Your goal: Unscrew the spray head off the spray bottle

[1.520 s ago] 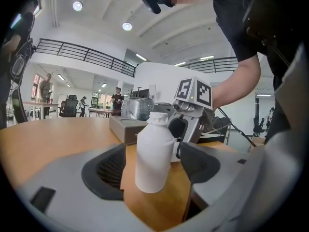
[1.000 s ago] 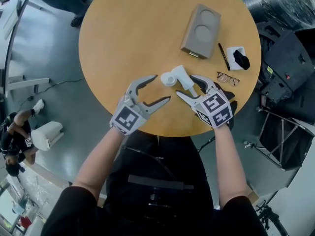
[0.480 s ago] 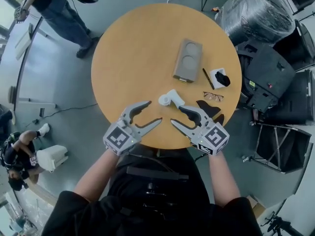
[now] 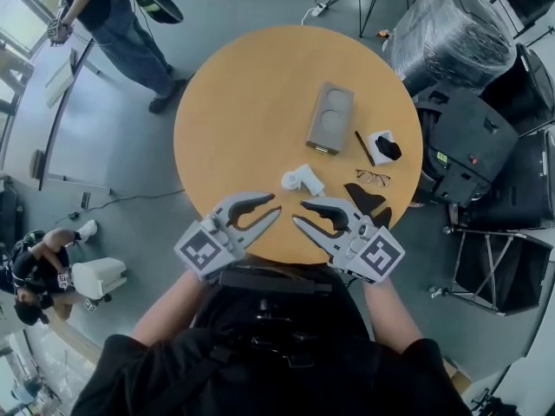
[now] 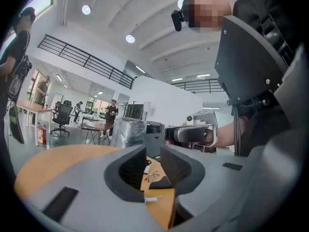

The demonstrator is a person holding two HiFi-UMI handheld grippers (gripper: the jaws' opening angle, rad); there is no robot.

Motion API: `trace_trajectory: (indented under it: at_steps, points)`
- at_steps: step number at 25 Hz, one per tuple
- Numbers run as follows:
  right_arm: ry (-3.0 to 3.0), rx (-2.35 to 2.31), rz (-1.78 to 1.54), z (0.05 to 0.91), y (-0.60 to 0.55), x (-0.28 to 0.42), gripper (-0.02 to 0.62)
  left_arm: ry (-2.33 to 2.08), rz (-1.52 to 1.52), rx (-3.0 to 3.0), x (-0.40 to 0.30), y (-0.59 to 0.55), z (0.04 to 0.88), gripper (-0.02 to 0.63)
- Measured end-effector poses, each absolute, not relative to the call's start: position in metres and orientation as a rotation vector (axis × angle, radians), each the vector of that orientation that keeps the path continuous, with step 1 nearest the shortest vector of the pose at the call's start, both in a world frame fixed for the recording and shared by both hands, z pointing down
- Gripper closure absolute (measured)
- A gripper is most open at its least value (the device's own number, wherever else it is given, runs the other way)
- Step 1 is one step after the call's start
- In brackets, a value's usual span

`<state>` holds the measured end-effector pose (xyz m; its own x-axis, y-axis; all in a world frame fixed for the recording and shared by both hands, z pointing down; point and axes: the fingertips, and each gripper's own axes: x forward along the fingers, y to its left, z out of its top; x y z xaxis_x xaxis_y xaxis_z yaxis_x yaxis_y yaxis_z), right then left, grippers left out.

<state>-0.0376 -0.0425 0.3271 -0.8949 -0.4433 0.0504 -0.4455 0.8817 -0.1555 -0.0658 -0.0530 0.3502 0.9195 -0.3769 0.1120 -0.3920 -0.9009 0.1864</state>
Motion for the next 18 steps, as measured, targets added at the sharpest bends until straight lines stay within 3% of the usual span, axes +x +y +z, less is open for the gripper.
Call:
trace_trajectory:
  at_steps: [3, 5, 18]
  points:
    - [-3.058, 0.705, 0.239, 0.311, -0.037, -0.026, 0.584, -0.603, 0.123, 2.884, -0.054, -0.042, 0.333, 0.562]
    - [-3.054, 0.654, 0.266, 0.311, -0.025, -0.019, 0.586, -0.61, 0.136, 2.904, -0.044, -0.031, 0.326, 0.6]
    - [-3.137, 0.577, 0.217, 0.271, 0.01, 0.016, 0.586, -0.731, 0.065, 2.906, -0.013, 0.009, 0.292, 0.601]
